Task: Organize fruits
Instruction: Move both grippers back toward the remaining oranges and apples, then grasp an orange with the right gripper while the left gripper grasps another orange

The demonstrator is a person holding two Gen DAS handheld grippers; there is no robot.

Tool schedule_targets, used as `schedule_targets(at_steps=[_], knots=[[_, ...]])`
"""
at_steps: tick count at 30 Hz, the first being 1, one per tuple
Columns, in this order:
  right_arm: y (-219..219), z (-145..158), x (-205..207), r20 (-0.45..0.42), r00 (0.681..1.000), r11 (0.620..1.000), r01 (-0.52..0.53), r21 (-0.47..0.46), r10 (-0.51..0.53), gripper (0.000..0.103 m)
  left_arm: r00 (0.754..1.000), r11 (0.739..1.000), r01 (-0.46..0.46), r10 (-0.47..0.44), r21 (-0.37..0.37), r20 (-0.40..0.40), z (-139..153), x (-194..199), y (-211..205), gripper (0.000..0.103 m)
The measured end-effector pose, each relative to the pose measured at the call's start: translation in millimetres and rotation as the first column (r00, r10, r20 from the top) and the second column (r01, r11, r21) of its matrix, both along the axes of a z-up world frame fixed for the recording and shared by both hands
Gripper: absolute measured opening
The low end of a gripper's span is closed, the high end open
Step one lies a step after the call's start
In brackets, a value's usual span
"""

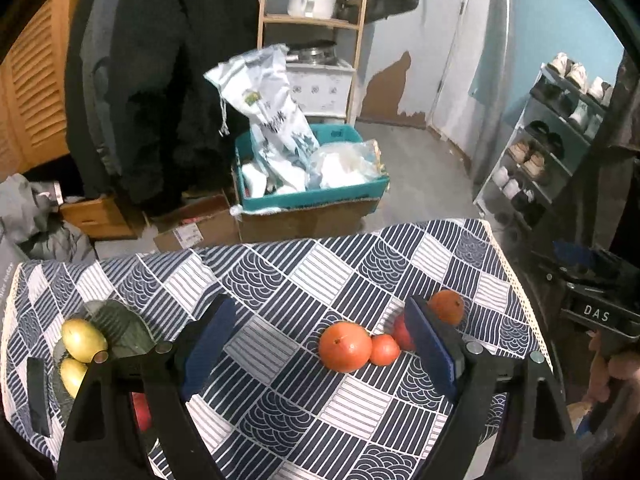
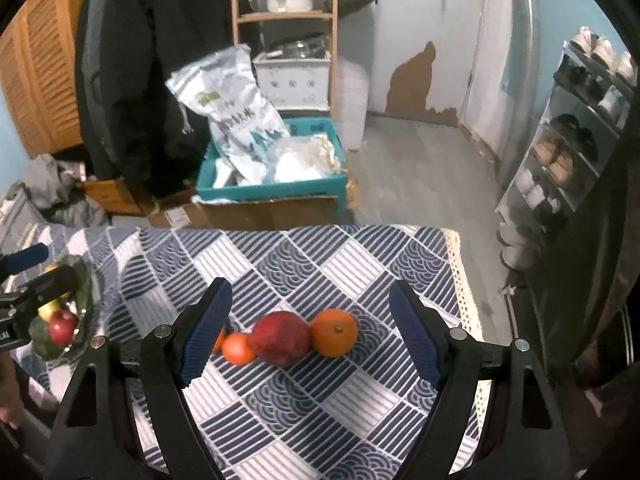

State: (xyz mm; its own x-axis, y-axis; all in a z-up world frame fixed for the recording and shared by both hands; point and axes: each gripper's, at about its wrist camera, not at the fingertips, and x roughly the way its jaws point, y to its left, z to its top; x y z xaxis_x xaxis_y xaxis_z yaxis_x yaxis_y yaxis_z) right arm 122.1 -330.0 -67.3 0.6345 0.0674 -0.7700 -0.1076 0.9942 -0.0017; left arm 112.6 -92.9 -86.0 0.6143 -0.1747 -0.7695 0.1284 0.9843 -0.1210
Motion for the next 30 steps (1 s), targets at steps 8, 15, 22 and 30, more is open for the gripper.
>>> schedule_targets(at_steps=[8, 15, 22, 30], knots=[[-17, -34, 40, -0.124, 0.992, 1.000, 0.018, -0.005, -0.019, 0.081, 0.997, 1.000, 0.014, -0.014, -0.001, -0.076, -26, 30, -7, 0.087], [-29, -71, 60, -0.203, 0.977, 0.998, 0.063, 0.011, -0.060, 0.081, 0.989, 1.000, 0.010, -0.012, -0.017, -0.147, -59, 51, -14, 0.087], [-36, -113, 72, -0.283, 0.955, 0.996, 0.093, 0.007, -0.087, 0.081, 0.976, 1.000, 0.019, -0.019, -0.005, -0.216, -98, 64, -23, 0.087], [-47, -145, 82, -0.355, 0.929, 0.991, 0.130, 0.040, -0.107, 0.081, 0.958, 0.999, 0.039, -0.037, 0.003, -0.283, -132, 70, -32, 0.087]])
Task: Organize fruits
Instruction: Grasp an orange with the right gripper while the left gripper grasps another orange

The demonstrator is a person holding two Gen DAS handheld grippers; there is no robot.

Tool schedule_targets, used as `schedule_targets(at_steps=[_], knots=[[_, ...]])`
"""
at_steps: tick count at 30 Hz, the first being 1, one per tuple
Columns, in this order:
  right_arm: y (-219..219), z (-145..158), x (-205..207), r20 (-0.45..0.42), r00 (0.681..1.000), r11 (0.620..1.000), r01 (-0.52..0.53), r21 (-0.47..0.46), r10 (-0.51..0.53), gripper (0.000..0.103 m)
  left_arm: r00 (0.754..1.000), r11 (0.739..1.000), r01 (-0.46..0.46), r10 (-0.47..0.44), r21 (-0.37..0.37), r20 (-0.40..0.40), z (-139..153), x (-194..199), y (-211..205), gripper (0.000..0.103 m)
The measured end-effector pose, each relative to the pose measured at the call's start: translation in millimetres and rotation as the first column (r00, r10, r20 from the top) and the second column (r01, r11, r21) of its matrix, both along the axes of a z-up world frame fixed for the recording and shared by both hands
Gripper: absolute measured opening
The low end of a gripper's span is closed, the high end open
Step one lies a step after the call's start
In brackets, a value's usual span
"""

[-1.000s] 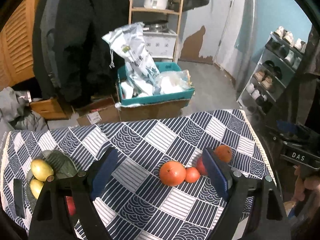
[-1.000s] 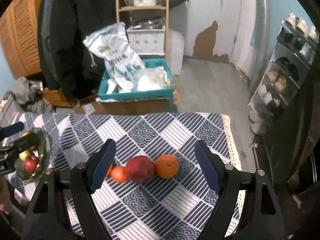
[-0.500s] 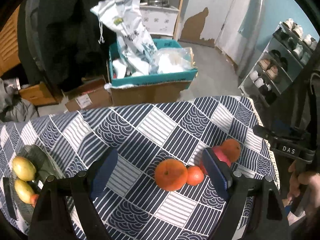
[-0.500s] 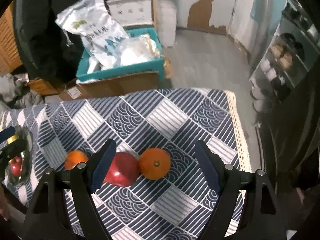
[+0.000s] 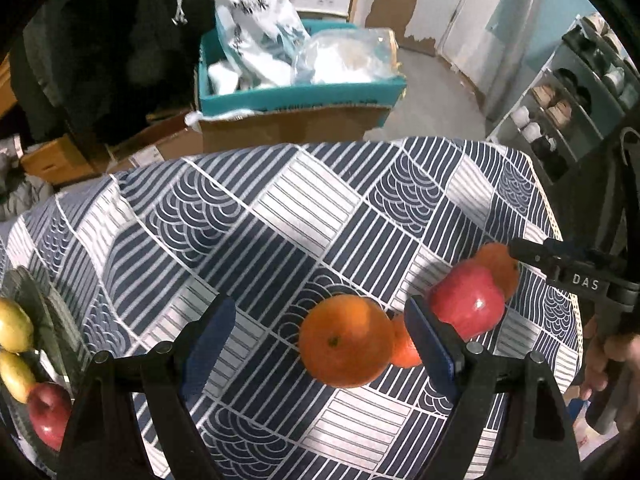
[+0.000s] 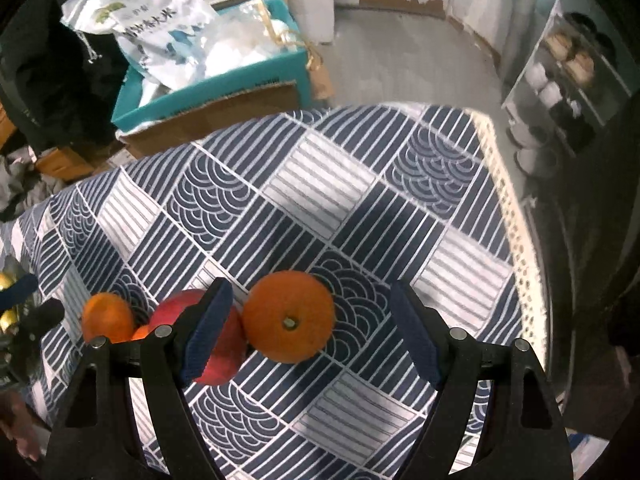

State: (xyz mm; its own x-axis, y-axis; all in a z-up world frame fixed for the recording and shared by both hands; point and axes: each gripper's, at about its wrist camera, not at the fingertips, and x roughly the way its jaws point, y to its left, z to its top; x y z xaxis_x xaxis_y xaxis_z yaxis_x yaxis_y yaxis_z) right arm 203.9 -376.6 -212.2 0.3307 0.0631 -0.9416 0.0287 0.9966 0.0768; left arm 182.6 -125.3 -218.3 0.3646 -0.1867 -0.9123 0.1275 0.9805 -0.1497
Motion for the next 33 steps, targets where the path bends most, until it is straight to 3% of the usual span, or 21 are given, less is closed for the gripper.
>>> schedule_targets(at_steps=[6, 16, 20, 21, 23, 28, 30, 33], knots=[[-4, -21, 4, -0.062, 0.998, 0.997, 0.033, 0.070, -0.028, 0.081, 1.000, 0.999, 0.017, -0.015, 0.040, -0.026, -21, 3, -5, 0.087], [-9, -45, 10, -0.131, 0.987, 0.984, 0.109, 0.138, -0.091, 0.081, 0.996, 0.998, -0.037, 0.032, -0.053, -0.081, -39, 7, -1, 0.088], [-16, -52, 10, -0.161, 0.980, 0.971, 0.150, 0.188, -0.120, 0.081, 0.995, 0.998, -0.011, 0.004, -0.067, -0.099, -42, 6, -8, 0.088], [-17, -53, 9, -0.164, 0.979, 0.966, 0.156, 0.204, -0.123, 0.079, 0.995, 0.998, -0.002, -0.004, -0.062, -0.097, -43, 5, -10, 0.088], [-18, -52, 7, -0.165, 0.979, 0.957, 0.155, 0.246, -0.117, 0.065, 0.995, 0.999, 0.015, -0.019, -0.046, -0.103, -47, 5, -14, 0.088], [-15, -48, 0, -0.145, 0.984, 0.969, 0.137, 0.207, -0.108, 0.065, 0.991, 0.998, 0.031, -0.039, -0.061, -0.128, -57, 4, -17, 0.079], [-15, -47, -3, -0.134, 0.986, 0.974, 0.127, 0.189, -0.103, 0.065, 0.991, 0.995, 0.037, -0.048, -0.088, -0.125, -55, 3, -17, 0.070], [-14, -43, -9, -0.100, 0.990, 0.983, 0.113, 0.148, -0.099, 0.064, 0.989, 0.996, 0.052, -0.061, -0.068, -0.132, -53, 4, -21, 0.069]])
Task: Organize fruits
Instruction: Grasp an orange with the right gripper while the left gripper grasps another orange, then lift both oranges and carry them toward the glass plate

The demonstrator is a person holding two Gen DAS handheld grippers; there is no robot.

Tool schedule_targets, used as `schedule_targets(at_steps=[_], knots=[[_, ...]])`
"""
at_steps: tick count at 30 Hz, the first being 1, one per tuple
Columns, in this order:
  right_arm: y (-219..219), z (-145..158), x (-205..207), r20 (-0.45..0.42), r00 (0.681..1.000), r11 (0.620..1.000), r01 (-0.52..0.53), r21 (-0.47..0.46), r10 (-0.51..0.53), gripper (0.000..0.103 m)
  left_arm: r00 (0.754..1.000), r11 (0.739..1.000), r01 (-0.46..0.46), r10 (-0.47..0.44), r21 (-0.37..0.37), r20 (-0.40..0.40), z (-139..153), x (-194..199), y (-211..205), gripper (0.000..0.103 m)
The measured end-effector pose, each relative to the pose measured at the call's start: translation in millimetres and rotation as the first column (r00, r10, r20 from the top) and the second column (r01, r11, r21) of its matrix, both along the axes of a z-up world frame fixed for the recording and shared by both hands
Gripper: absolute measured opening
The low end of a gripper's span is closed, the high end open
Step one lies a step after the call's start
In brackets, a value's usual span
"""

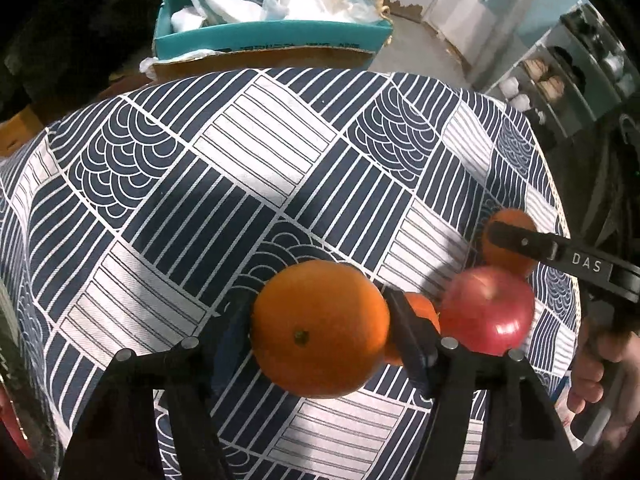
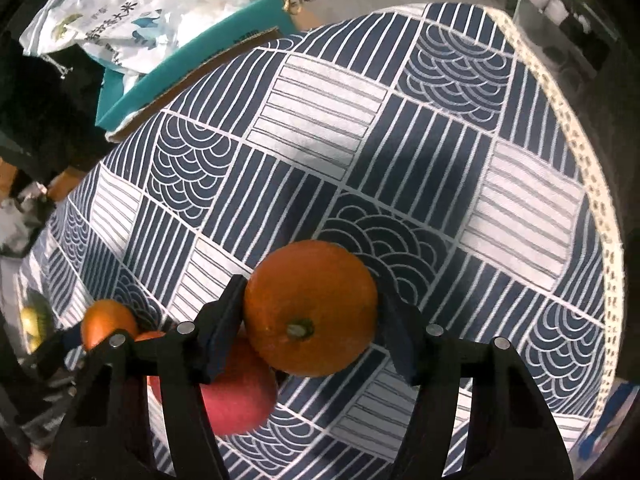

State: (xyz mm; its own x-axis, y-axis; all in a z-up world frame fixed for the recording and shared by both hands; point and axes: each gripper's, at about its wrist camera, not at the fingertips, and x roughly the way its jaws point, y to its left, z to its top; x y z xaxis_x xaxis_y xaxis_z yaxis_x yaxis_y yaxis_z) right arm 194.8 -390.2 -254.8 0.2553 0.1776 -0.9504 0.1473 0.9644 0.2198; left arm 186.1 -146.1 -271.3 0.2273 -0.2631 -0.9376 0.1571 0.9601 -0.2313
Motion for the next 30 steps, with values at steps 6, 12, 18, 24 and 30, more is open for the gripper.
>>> schedule_targets(at_steps=[6, 12, 18, 24, 30], knots=[[8, 17, -8, 0.064, 0.997, 0.996, -0.034, -0.080, 0.039, 0.064, 0.999, 0.996, 0.001, -0.005, 0.093, 0.046, 4, -8, 4, 0.068], [24, 38, -20, 0.139, 0.986, 0.987, -0.070, -0.147, 0.091, 0.064, 0.996, 0.994, -0.033, 0.024, 0.100, 0.089, 20, -17, 17, 0.068], [40, 62, -33, 0.197, 0.971, 0.980, -0.103, -0.172, 0.137, 0.064, 0.987, 0.992, -0.055, 0.037, 0.117, 0.154, 48, -28, 29, 0.068], [59, 89, -46, 0.258, 0.949, 0.971, -0.131, -0.200, 0.181, 0.064, 0.974, 0.991, -0.065, 0.038, 0.115, 0.222, 78, -40, 36, 0.068], [70, 118, -61, 0.322, 0.923, 0.967, -0.147, -0.209, 0.210, 0.064, 0.963, 0.992, -0.087, 0.061, 0.089, 0.263, 103, -52, 49, 0.068]])
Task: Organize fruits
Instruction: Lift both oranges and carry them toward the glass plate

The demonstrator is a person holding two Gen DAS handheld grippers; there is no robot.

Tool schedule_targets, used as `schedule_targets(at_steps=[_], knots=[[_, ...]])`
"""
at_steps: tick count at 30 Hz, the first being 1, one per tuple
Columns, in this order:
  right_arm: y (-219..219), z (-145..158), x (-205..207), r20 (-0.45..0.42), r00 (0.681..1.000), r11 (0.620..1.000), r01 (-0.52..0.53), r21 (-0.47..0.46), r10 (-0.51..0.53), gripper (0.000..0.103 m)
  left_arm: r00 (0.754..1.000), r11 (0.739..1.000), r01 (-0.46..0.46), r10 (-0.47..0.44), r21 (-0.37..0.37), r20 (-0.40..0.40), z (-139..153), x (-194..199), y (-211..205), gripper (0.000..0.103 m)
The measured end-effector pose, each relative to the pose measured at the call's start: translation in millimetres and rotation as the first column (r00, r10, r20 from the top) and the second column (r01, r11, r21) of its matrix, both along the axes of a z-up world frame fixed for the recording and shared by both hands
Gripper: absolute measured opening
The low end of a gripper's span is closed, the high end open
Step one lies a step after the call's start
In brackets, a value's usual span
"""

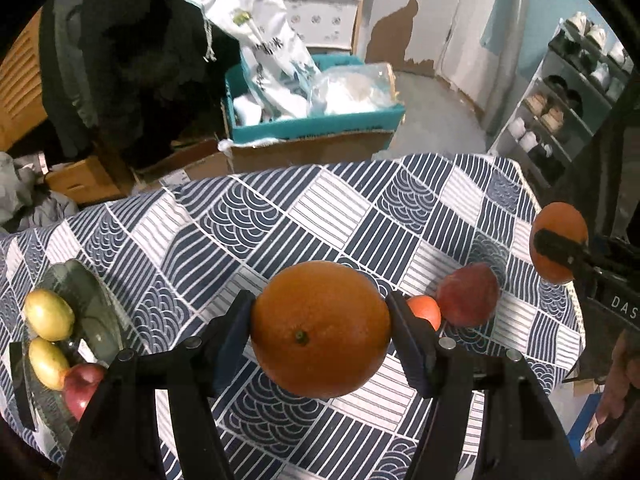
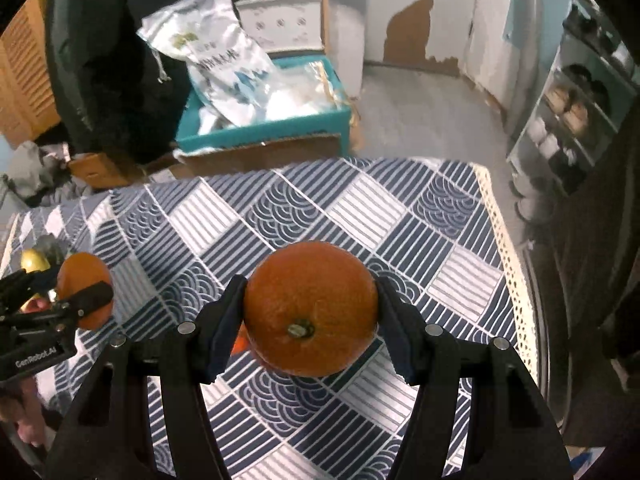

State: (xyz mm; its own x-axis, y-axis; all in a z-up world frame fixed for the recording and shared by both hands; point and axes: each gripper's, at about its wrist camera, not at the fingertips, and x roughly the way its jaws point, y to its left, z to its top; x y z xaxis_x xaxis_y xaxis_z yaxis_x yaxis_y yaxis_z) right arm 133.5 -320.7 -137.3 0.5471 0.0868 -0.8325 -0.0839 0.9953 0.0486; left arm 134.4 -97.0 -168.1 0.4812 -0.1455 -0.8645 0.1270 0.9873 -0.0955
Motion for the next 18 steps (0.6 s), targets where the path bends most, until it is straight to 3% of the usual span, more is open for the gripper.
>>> schedule_targets(at_steps=[18], knots=[[48, 69, -39, 0.168, 0.978, 0.993, -0.122, -0.003, 0.121, 0.064, 0.991, 0.999, -0.051, 0.052, -0.015, 0.125, 59, -39, 41, 0.068]])
